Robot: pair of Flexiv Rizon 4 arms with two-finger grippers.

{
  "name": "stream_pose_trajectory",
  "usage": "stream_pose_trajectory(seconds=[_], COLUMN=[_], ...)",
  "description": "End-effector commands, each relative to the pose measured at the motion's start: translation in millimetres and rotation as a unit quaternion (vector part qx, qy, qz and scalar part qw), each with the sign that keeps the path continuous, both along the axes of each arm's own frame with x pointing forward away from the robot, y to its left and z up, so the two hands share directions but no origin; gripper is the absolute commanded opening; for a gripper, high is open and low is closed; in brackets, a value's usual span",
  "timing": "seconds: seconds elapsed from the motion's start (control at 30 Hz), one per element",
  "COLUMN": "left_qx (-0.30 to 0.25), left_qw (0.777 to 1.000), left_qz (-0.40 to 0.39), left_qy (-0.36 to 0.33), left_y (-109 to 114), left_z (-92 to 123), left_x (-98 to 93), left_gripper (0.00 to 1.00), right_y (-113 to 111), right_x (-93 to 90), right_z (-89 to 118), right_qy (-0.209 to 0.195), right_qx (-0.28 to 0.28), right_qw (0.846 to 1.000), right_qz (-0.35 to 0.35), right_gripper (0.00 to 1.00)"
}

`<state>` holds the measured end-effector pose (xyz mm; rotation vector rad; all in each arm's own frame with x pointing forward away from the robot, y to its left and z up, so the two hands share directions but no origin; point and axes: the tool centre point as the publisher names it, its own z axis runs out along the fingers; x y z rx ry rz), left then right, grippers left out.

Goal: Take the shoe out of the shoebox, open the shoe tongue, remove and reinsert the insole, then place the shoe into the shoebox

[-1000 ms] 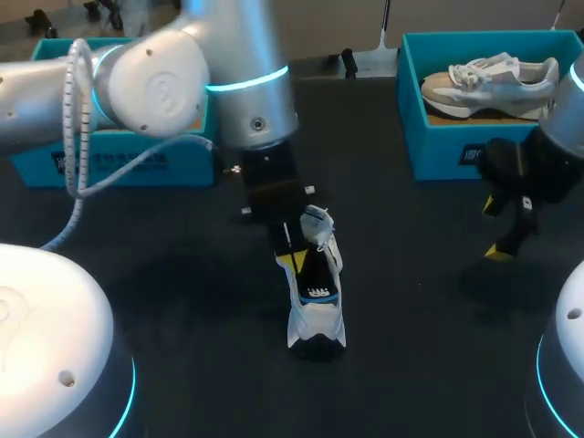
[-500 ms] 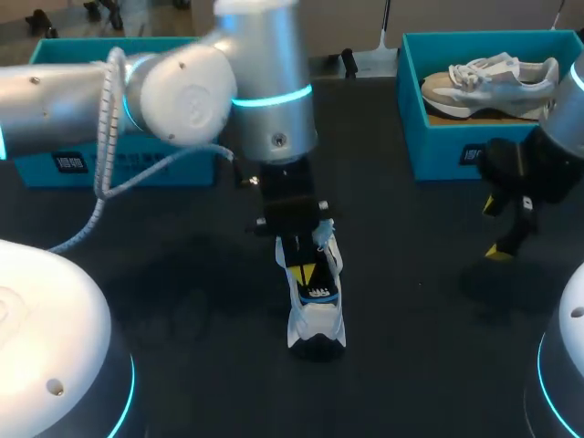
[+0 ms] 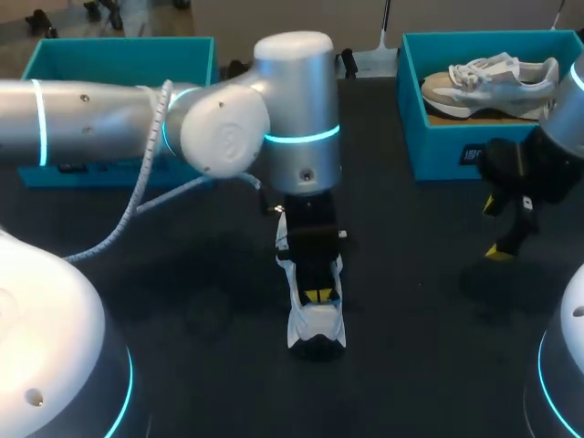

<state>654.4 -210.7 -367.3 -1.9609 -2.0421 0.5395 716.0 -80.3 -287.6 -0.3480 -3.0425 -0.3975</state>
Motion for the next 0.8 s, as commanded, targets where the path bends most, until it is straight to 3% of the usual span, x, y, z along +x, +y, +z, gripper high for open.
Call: stream_pose_trajectory(seconds=[0.03, 0.23, 0.43, 0.63, 0.8], left_qx=[-0.001, -0.001, 0.009, -0.019, -0.064], left_qw=[1.000, 0.999, 0.997, 0.996, 0.994], left_qz=[0.005, 0.012, 0.026, 0.032, 0.042], left_qy=[-0.006, -0.036, -0.078, -0.081, -0.082], left_y=[0.0, 0.3, 0.3, 7.8, -1.3], left_z=[-27.6, -43.2, -43.4, -16.5, -1.5], left_x=[-8.2, -7.3, 4.1, 12.1, 14.1], left_gripper=[0.00, 0.00, 0.00, 0.00, 0.00], right_y=[-0.4, -0.4, -0.4, -0.4, -0.4], right_x=[-1.0, -1.0, -1.0, -1.0, -1.0], right_z=[-0.2, -0.2, -0.2, -0.2, -0.2], right_qy=[-0.001, -0.001, -0.001, -0.001, -0.001], right_qx=[-0.001, -0.001, -0.001, -0.001, -0.001], right_qw=[1.000, 1.000, 1.000, 1.000, 1.000], right_qz=[0.000, 0.000, 0.000, 0.000, 0.000], right_gripper=[1.00, 1.00, 1.00, 1.00, 1.00])
